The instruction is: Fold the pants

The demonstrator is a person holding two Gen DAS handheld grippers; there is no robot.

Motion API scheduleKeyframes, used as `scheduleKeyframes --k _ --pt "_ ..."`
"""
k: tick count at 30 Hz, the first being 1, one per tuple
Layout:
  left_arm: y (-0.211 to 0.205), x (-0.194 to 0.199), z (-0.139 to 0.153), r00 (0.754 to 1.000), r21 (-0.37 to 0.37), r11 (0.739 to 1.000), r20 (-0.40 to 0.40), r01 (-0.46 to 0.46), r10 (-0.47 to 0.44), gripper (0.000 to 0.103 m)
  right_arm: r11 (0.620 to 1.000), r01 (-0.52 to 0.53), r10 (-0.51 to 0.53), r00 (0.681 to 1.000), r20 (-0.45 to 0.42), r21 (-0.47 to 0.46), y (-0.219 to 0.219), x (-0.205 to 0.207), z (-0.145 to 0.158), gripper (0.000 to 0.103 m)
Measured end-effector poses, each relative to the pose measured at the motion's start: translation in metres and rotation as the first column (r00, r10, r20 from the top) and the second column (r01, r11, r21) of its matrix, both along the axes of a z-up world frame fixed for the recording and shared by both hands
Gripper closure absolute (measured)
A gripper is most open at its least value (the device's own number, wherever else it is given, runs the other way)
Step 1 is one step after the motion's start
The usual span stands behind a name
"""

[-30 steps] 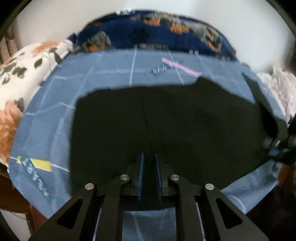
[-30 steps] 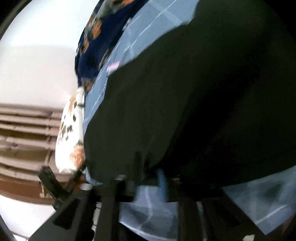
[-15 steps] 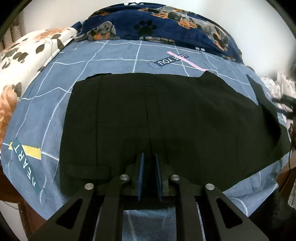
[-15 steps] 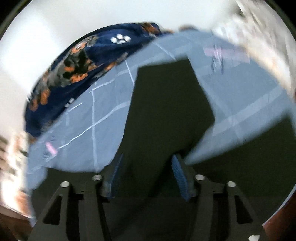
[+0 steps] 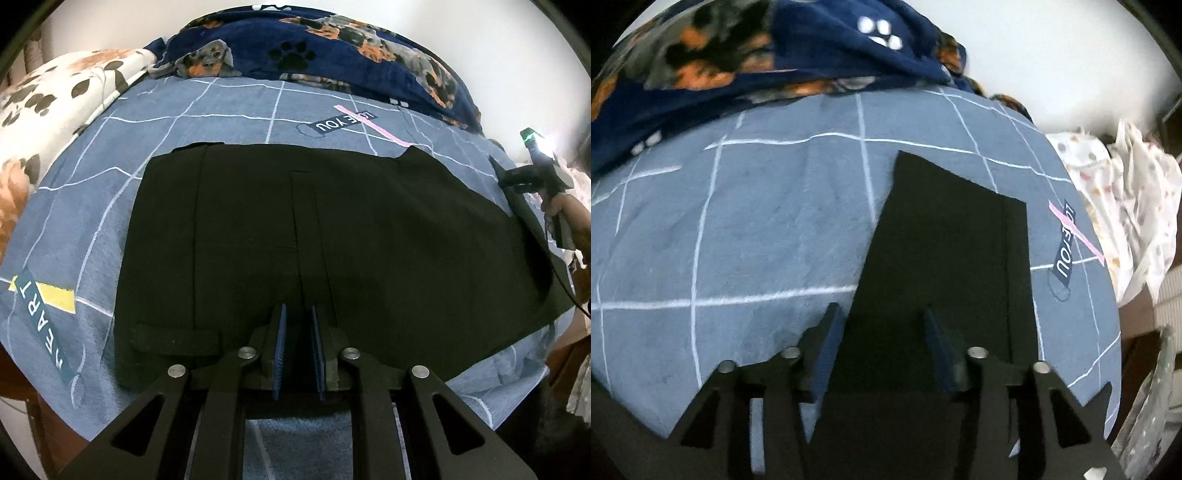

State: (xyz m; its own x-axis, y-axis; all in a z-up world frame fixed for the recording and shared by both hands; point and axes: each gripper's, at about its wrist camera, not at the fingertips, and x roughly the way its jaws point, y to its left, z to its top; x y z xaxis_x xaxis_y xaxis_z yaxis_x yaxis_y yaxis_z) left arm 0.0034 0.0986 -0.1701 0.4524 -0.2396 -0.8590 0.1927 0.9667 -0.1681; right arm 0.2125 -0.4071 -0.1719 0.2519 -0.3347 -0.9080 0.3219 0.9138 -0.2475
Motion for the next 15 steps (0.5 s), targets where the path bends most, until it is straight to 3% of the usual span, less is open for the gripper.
scheduleKeyframes --k 2,5,6,11,15 --pt "0.001 0.000 0.000 1.000 -0.004 1.000 0.001 0.000 0.000 0.087 1.000 -0.007 0.007 1.000 -0.013 0.003 -0.004 0.005 -0.001 0.054" --pt "0.001 0.001 0.000 1.000 -0.007 1.000 -0.002 0.000 0.000 0.087 0.993 -0.013 0.017 0.999 -0.027 0.118 -0.014 0.010 -0.002 0.089" --pt "0.001 0.001 0.000 1.000 -0.009 1.000 -0.005 -0.001 0.001 0.087 0.988 -0.002 0.007 1.000 -0.031 0.154 -0.019 0.011 -0.001 0.093" --pt "0.006 0.001 0.000 1.000 -0.026 1.000 -0.017 -0.007 0.007 0.087 0.964 0.027 -0.045 0.997 0.061 0.266 -0.048 -0.016 0.025 0.101" --pt "0.006 0.001 0.000 1.000 -0.023 1.000 -0.021 -0.009 0.009 0.087 0.942 0.041 -0.109 0.976 0.187 0.333 -0.077 -0.076 0.063 0.101"
